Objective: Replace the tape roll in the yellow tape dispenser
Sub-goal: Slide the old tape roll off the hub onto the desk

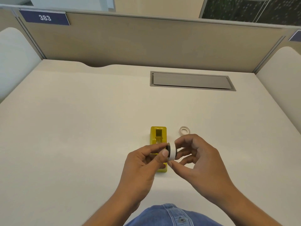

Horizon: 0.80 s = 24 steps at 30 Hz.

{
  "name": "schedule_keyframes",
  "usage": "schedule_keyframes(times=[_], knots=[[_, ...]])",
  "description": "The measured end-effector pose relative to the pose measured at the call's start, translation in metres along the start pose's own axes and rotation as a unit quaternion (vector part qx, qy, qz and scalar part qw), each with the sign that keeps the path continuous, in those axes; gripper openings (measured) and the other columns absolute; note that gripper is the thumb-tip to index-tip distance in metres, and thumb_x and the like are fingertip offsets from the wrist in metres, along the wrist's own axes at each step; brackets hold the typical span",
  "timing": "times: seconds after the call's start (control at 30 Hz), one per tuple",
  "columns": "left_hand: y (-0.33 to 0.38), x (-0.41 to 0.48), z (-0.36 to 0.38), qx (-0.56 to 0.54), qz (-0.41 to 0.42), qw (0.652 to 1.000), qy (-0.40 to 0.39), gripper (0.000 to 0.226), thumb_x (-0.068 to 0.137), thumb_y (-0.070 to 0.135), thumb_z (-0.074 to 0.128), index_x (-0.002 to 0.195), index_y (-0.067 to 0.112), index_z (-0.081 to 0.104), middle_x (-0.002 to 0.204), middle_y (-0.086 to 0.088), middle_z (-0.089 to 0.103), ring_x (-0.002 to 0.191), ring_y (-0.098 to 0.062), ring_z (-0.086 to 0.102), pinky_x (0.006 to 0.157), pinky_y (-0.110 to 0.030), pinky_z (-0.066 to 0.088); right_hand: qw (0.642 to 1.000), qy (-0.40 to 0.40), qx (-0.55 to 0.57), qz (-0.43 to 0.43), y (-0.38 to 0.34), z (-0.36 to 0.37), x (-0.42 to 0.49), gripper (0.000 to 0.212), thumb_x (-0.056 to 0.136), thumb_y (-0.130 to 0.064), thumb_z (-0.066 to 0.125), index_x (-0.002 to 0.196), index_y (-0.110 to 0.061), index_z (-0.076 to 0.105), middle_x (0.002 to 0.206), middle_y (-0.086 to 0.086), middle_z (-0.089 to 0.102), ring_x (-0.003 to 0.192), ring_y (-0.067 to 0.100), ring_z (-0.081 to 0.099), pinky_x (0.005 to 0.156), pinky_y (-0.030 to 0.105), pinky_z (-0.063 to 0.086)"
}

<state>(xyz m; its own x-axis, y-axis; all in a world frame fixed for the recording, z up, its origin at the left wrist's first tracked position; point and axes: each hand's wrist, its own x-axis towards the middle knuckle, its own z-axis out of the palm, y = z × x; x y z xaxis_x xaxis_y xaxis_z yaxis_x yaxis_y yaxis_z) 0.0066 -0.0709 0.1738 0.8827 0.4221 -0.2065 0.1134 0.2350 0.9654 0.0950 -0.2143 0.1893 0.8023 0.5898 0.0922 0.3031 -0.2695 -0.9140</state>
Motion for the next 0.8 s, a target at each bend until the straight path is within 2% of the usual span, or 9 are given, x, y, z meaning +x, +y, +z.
schedule_keyframes(times=[0.17,0.37,0.5,0.57,0.63,0.7,0.8], knots=[[-0.0011,0.0024,0.0007,0.000,-0.011,1.000,-0.004,0.034,0.072,0.042,0.071,0.102,0.027,0.077,0.099,0.002,0.079,0.094,-0.019,0.072,0.076,-0.030,0.060,1.000,0.000,0.004,0.012,-0.0004,-0.0033,-0.0025,0.039,0.068,-0.028,0.085,0.097,-0.041,0.062,0.092,-0.016,0.070,0.081,0.012,0.069,0.063,0.019,0.056],[-0.0039,0.0054,0.0025,0.021,-0.027,0.999,0.011,0.029,0.074,0.042,0.067,0.098,0.029,0.078,0.093,0.005,0.079,0.086,-0.016,0.072,0.067,-0.021,0.056,0.999,0.015,0.008,0.045,0.0026,-0.0023,-0.0031,0.043,0.066,-0.023,0.089,0.093,-0.042,0.062,0.084,-0.017,0.071,0.072,0.008,0.071,0.059,0.013,0.053],[-0.0047,0.0061,0.0034,0.029,-0.028,0.999,0.022,0.030,0.075,0.041,0.066,0.099,0.028,0.077,0.093,0.004,0.079,0.087,-0.016,0.071,0.067,-0.021,0.057,0.999,0.012,0.004,0.029,0.0022,-0.0014,-0.0014,0.041,0.069,-0.019,0.087,0.095,-0.041,0.064,0.088,-0.019,0.071,0.079,0.010,0.070,0.063,0.017,0.055],[-0.0044,0.0069,0.0028,0.028,-0.027,0.999,0.021,0.021,0.080,0.035,0.067,0.097,0.028,0.077,0.091,0.005,0.079,0.086,-0.015,0.072,0.066,-0.020,0.056,1.000,0.010,-0.001,0.026,0.0028,-0.0011,0.0003,0.046,0.070,-0.018,0.086,0.103,-0.041,0.064,0.094,-0.019,0.069,0.083,0.011,0.069,0.066,0.019,0.056],[-0.0041,0.0080,0.0018,0.031,-0.030,0.999,0.015,0.014,0.087,0.023,0.067,0.096,0.028,0.077,0.092,0.005,0.079,0.088,-0.016,0.072,0.069,-0.021,0.058,1.000,-0.001,-0.001,0.023,0.0036,-0.0010,0.0015,0.051,0.071,-0.018,0.086,0.111,-0.041,0.065,0.097,-0.020,0.068,0.086,0.012,0.068,0.068,0.018,0.056],[-0.0032,0.0090,0.0007,0.039,-0.032,0.999,0.003,0.018,0.090,0.017,0.064,0.097,0.028,0.077,0.094,0.003,0.079,0.089,-0.018,0.073,0.076,-0.026,0.059,1.000,-0.013,-0.004,0.017,0.0045,-0.0013,0.0028,0.048,0.071,-0.018,0.086,0.109,-0.041,0.068,0.100,-0.019,0.067,0.086,0.012,0.069,0.069,0.017,0.055],[-0.0004,0.0103,0.0008,0.032,-0.029,0.999,-0.017,0.016,0.091,0.021,0.064,0.098,0.029,0.076,0.095,0.001,0.078,0.090,-0.019,0.072,0.080,-0.029,0.059,1.000,-0.015,0.011,0.017,0.0046,-0.0022,0.0051,0.045,0.070,-0.016,0.087,0.106,-0.038,0.070,0.104,-0.016,0.067,0.083,0.014,0.070,0.069,0.020,0.057]])
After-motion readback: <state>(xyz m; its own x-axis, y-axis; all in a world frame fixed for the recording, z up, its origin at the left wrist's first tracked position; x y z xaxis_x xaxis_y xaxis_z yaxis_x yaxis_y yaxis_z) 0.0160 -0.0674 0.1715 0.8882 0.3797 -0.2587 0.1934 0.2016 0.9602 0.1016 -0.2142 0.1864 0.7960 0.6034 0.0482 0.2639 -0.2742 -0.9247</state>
